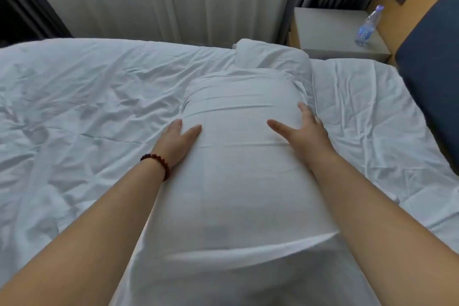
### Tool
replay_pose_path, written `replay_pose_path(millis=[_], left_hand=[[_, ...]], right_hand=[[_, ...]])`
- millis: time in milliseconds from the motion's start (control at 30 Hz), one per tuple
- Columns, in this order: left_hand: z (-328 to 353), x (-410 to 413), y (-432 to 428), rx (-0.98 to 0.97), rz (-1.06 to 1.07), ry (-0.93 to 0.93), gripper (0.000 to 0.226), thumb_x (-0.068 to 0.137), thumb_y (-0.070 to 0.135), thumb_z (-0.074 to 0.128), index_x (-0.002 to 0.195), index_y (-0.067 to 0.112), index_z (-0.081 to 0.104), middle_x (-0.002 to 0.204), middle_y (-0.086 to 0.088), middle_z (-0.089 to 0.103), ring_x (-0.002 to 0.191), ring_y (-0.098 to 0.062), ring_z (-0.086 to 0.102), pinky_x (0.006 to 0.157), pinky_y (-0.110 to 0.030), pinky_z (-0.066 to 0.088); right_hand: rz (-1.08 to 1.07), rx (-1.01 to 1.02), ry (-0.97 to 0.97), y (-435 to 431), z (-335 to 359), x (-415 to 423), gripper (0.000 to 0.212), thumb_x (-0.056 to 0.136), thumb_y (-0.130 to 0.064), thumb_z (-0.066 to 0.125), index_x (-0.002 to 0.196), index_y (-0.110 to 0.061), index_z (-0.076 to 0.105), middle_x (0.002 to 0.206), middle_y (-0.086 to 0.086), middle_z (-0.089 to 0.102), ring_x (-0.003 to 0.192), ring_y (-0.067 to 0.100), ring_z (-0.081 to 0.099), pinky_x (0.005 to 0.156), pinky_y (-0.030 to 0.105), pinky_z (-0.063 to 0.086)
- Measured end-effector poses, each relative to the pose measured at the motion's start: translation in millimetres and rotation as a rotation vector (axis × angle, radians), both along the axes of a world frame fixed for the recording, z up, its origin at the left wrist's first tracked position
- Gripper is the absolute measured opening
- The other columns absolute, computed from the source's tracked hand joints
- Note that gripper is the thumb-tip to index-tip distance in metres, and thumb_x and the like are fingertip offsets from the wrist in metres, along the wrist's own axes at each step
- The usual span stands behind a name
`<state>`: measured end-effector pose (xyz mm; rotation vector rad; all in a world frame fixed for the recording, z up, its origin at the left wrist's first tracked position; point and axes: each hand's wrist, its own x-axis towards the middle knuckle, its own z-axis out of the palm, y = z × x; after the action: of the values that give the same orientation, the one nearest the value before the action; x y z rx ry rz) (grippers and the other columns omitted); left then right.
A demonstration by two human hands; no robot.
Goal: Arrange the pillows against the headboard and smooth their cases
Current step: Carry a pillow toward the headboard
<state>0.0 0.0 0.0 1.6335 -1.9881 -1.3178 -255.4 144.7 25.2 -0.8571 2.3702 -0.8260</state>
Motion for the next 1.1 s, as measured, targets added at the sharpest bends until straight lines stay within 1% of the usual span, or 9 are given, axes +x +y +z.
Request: replay_pose_path(millis=[133,300,433,500,567,667,800,933,1100], left_hand=[[-13.6,-6.7,-34.2,0.271,0.087,0.169,0.083,0.064,0.076,0.063,0.131,0.028,0.056,0.127,0.007,0.065,0.110,-0.015,0.065,0.103,-0.041,0.047],[-27.0,-24.5,-54.9,0.473,0.176,0.367,0.045,0.082,0.056,0.068,0.114,0.024,0.065,0.103,0.004,0.072,0.094,-0.013,0.069,0.080,-0.029,0.053],[-32.4,-27.1,-58.7,0.610,0.155,0.425,0.077,0.064,0.067,0.076,0.127,0.026,0.061,0.113,0.001,0.073,0.102,-0.019,0.070,0.099,-0.039,0.049],[-33.8,-25.2,-58.4,0.650,0.136,0.460,0.074,0.065,0.068,0.075,0.126,0.027,0.062,0.113,0.000,0.073,0.103,-0.022,0.070,0.100,-0.041,0.049],[-33.0,-24.0,-56.6,0.650,0.126,0.445,0.082,0.058,0.070,0.079,0.125,0.027,0.062,0.114,0.000,0.073,0.104,-0.023,0.070,0.101,-0.042,0.048],[-26.3,-20.8,-53.0,0.621,0.140,0.416,0.096,0.044,0.074,0.084,0.125,0.027,0.063,0.115,0.001,0.073,0.105,-0.023,0.069,0.101,-0.043,0.048],[-8.4,-11.6,-35.3,0.475,0.122,0.375,0.093,0.044,0.078,0.080,0.118,0.023,0.068,0.106,0.003,0.075,0.099,-0.021,0.072,0.096,-0.041,0.051],[14.3,-4.5,6.8,0.322,0.075,0.426,0.051,0.075,0.058,0.073,0.109,0.020,0.070,0.100,0.003,0.076,0.090,-0.015,0.073,0.076,-0.031,0.056],[36.4,6.1,60.7,0.183,0.085,0.452,0.037,0.080,0.049,0.074,0.102,0.020,0.068,0.093,0.006,0.075,0.080,-0.009,0.072,0.064,-0.025,0.056]], right_hand=[[-0.155,0.050,-0.113,-20.7,-19.9,-19.4,0.136,0.040,-0.090,0.061,0.155,-0.033,0.013,0.157,0.006,0.030,0.142,0.030,0.032,0.116,0.048,0.027],[-0.235,0.060,-0.307,-29.9,-43.2,-42.2,0.146,0.039,-0.087,0.068,0.156,-0.032,0.000,0.160,0.003,0.025,0.144,0.027,0.029,0.118,0.044,0.025],[-0.329,0.023,-0.445,-31.0,-55.3,-52.0,0.147,0.046,-0.078,0.077,0.156,-0.029,-0.008,0.162,0.003,0.020,0.144,0.027,0.030,0.117,0.048,0.028],[-0.360,0.016,-0.475,-29.8,-57.2,-54.8,0.154,0.039,-0.079,0.078,0.156,-0.028,-0.009,0.161,0.004,0.022,0.142,0.029,0.032,0.115,0.049,0.031],[-0.387,-0.002,-0.496,-26.4,-56.4,-55.1,0.148,0.044,-0.076,0.080,0.156,-0.025,-0.002,0.158,0.006,0.028,0.138,0.030,0.039,0.112,0.049,0.036],[-0.410,-0.050,-0.514,-19.1,-51.6,-46.8,0.127,0.052,-0.068,0.082,0.151,-0.013,0.026,0.137,0.008,0.050,0.120,0.030,0.054,0.104,0.047,0.045],[-0.423,-0.167,-0.574,3.9,-43.1,-36.7,0.118,0.032,-0.076,0.085,0.130,-0.016,0.059,0.114,0.003,0.070,0.100,0.028,0.068,0.093,0.047,0.054],[-0.426,-0.275,-0.589,48.3,-32.3,-18.3,0.100,0.038,-0.071,0.087,0.120,-0.018,0.065,0.106,0.004,0.074,0.093,0.026,0.072,0.086,0.046,0.058],[-0.446,-0.394,-0.530,109.3,-14.5,8.2,0.095,0.042,-0.071,0.087,0.120,-0.022,0.063,0.109,0.001,0.074,0.095,0.023,0.072,0.087,0.046,0.057]])
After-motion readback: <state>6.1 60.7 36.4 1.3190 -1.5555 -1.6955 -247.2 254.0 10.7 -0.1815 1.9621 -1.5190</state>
